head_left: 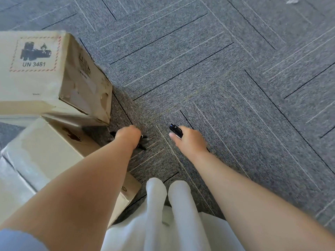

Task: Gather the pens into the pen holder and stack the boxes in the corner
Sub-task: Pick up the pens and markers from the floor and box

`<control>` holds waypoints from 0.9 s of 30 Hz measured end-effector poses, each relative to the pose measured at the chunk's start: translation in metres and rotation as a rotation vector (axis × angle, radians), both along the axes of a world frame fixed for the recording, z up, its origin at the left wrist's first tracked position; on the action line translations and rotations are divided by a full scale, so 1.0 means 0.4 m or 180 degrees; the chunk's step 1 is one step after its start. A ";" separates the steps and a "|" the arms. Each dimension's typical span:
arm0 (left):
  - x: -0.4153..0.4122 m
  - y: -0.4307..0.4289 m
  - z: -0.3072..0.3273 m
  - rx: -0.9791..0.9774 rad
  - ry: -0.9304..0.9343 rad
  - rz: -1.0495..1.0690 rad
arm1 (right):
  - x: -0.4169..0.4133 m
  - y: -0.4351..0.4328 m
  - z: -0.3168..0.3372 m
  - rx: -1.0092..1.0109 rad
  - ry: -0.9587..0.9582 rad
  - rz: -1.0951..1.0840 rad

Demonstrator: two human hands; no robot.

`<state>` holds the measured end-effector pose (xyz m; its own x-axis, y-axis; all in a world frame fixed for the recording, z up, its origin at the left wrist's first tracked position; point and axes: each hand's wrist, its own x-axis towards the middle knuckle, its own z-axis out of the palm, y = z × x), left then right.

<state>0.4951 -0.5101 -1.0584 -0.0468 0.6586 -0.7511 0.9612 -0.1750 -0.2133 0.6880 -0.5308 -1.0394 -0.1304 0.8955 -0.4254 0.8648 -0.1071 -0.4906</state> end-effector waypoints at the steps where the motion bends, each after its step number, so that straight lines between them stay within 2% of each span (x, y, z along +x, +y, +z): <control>1: -0.003 -0.004 -0.009 -0.0031 0.0000 -0.0029 | -0.003 0.003 0.002 0.0003 0.0044 0.0018; 5: -0.012 -0.007 -0.010 -0.0224 -0.0064 -0.0039 | 0.008 -0.005 0.018 -0.0146 0.0223 0.0157; 8: -0.002 -0.002 0.032 -0.0314 -0.0370 0.0073 | 0.037 -0.010 0.051 -0.0319 0.0197 0.0107; 12: 0.055 0.009 0.149 -0.0048 -0.1121 0.0870 | 0.073 0.011 0.165 -0.0291 0.0020 0.0138; 17: 0.129 0.027 0.394 0.0652 -0.2032 0.1689 | 0.093 0.053 0.399 -0.0023 0.0013 0.0049; 21: 0.140 0.049 0.635 0.1058 -0.2613 0.2254 | 0.092 0.058 0.631 0.0089 0.0267 -0.0178; 24: 0.135 0.065 0.839 0.1183 -0.2857 0.2547 | 0.073 0.071 0.815 0.0083 0.0547 -0.0461; 27: 0.122 0.082 1.034 0.1390 -0.2770 0.2464 | 0.048 0.107 1.002 0.0098 0.0686 -0.0633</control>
<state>0.5440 -0.4773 -0.6449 -0.1306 0.8822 -0.4524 0.6311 0.4259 0.6483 0.7073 -0.4880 -0.6384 -0.0357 0.9246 -0.3792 0.7038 -0.2461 -0.6664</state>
